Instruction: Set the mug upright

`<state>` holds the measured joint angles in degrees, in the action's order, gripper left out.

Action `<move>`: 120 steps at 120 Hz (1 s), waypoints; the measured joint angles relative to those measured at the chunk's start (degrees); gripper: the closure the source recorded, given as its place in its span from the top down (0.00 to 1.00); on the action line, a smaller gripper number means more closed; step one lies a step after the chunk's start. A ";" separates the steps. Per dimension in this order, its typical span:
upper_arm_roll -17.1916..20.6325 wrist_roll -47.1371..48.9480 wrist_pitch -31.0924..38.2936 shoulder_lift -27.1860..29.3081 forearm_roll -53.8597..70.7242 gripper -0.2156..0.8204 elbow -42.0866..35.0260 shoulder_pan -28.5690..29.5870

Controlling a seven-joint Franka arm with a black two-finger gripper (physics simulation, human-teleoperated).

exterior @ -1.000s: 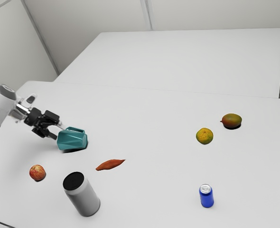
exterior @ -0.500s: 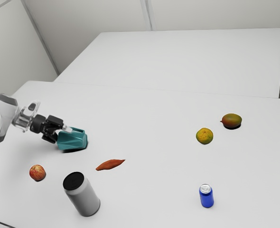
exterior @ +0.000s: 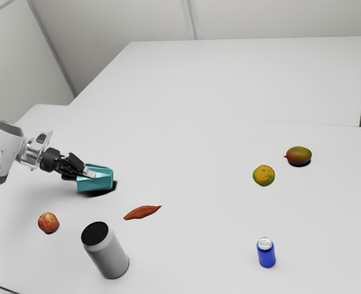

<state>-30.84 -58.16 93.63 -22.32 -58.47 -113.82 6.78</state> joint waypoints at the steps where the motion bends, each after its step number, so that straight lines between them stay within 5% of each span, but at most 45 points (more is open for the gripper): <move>1: 0.00 -0.04 0.02 0.03 0.01 0.12 0.00 -0.02; 44: 2.16 -0.70 6.81 8.01 7.83 0.04 0.64 -5.94; 86: 18.02 8.58 20.88 13.47 43.66 0.04 1.75 -10.16; 120: 21.89 17.71 29.10 18.22 56.17 0.04 -7.27 -12.66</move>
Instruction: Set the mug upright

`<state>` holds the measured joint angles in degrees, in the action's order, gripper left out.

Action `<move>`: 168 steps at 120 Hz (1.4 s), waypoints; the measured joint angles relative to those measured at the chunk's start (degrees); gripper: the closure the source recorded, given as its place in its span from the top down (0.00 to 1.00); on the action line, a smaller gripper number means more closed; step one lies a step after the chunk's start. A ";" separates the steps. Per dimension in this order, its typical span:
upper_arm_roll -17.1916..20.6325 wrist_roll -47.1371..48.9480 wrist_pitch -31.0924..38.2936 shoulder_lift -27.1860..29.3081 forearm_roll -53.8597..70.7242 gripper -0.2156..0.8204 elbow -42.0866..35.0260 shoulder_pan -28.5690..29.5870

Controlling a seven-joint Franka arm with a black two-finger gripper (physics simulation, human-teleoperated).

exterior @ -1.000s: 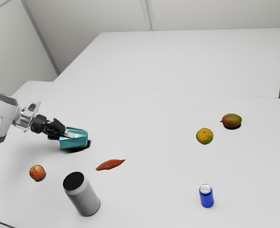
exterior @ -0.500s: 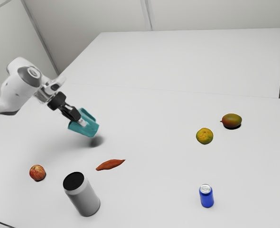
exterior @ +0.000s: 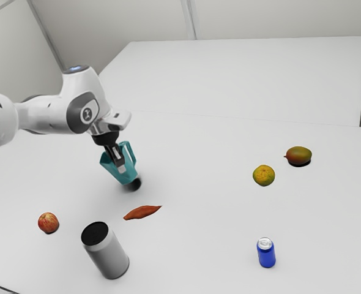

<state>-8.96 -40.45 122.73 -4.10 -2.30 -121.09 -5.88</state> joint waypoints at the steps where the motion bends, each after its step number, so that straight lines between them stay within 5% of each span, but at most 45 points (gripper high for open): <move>1: 0.15 0.25 0.19 0.06 0.38 0.04 -0.11 0.05; 99: 4.25 15.78 5.19 -0.74 10.81 0.04 -4.69 -1.33; 168: 4.72 18.82 5.01 0.55 10.39 0.54 -4.96 -1.07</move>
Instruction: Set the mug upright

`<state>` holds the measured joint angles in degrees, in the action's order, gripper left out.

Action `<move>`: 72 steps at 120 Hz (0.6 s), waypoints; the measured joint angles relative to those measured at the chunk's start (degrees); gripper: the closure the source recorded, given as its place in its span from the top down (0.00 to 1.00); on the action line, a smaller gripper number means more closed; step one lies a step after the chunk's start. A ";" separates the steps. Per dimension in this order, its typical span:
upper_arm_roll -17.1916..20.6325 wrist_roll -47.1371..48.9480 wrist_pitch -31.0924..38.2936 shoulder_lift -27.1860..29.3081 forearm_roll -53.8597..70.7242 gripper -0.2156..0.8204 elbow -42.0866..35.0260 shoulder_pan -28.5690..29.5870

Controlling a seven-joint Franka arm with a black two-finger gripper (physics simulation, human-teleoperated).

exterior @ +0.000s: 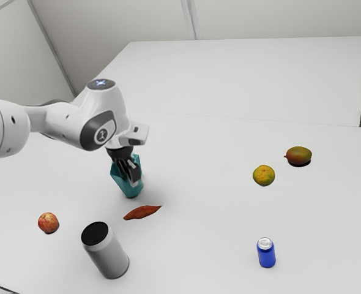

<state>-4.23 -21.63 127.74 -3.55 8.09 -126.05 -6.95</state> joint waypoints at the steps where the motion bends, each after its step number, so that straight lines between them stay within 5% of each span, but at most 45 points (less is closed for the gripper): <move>1: 0.05 0.03 -0.01 0.16 0.00 0.54 0.01 0.02; 31: 1.49 0.68 -3.26 5.92 -1.03 0.70 5.21 0.06; 56: 1.68 1.54 -18.77 -9.67 -7.23 0.76 36.76 1.68; 72: 1.41 2.77 -26.44 -12.90 -8.98 0.77 42.52 2.42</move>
<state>-2.82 -18.87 101.30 -16.45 -0.88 -83.53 -4.53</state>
